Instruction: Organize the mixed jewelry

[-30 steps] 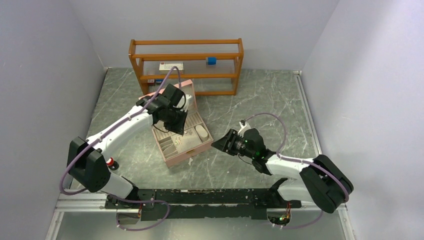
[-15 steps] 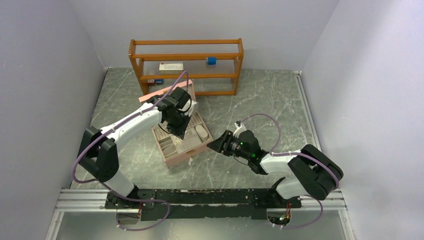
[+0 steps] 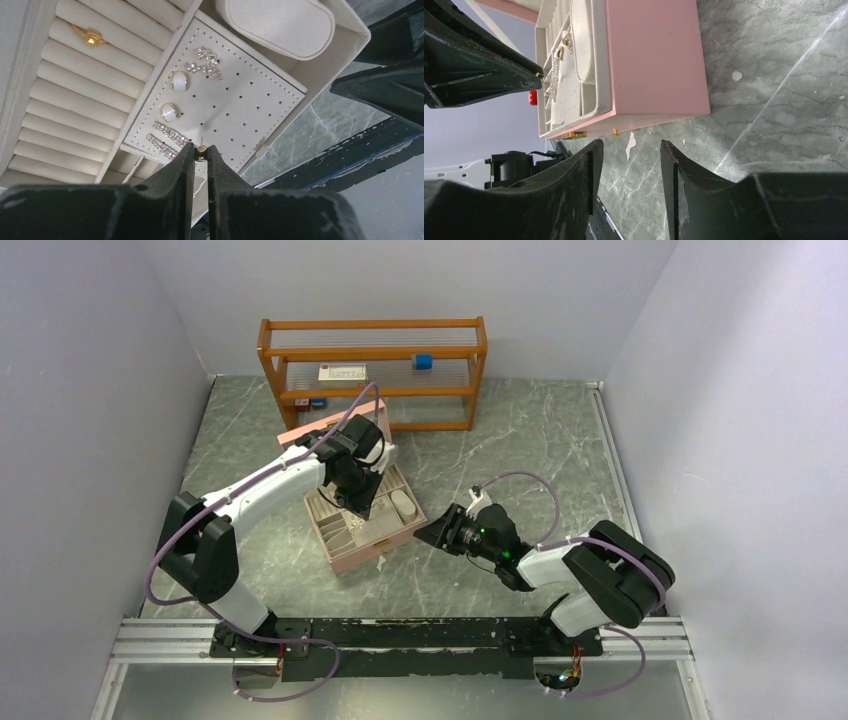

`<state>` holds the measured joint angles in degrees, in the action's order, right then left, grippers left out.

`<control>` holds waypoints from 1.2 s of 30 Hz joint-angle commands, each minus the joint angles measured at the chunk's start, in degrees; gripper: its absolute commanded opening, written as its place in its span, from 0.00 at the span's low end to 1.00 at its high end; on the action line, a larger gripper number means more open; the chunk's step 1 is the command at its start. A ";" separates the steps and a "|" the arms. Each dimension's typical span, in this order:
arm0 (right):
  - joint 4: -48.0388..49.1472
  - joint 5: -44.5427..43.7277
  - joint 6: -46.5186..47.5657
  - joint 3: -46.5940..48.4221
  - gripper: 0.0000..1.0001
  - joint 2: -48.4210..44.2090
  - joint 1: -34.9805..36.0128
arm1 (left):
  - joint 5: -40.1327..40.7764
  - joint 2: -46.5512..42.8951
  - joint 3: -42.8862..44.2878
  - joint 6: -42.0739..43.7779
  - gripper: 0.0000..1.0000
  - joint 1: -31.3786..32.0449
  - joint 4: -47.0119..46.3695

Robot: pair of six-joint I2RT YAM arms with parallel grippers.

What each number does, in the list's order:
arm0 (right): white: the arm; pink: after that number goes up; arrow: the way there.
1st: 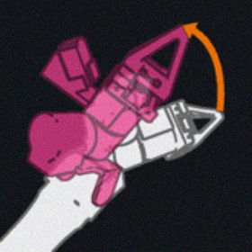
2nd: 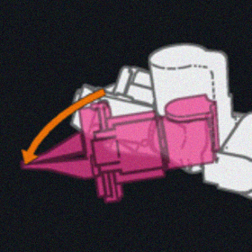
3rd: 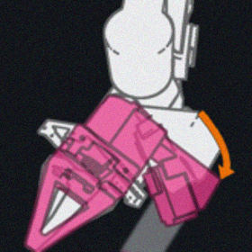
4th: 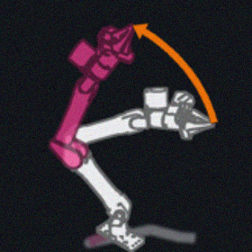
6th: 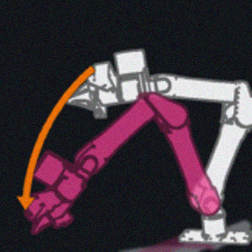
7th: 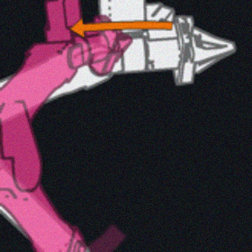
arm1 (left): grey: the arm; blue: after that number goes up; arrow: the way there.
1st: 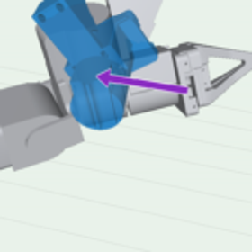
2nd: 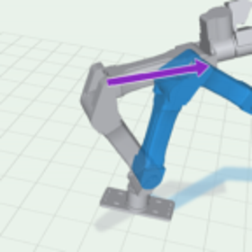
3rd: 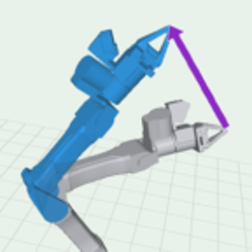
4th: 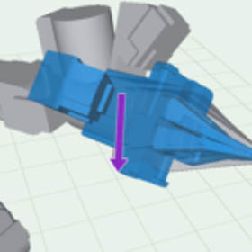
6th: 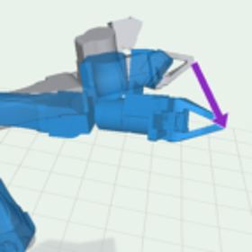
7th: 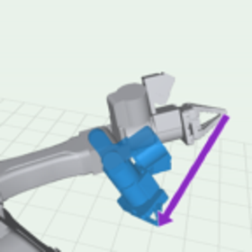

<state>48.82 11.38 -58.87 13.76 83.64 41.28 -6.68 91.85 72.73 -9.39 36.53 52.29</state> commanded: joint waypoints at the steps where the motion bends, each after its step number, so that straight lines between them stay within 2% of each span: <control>1: 5.26 -0.39 -0.49 -1.22 0.50 1.46 0.30 | -1.85 0.58 1.55 0.50 0.15 0.72 -0.67; 36: 9.81 -0.22 -1.37 -2.76 0.50 3.23 0.35 | 3.15 1.92 1.31 -0.44 0.14 1.87 -0.90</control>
<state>56.14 11.38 -60.31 11.79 86.30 41.32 -5.30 93.12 72.71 -9.45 37.89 51.29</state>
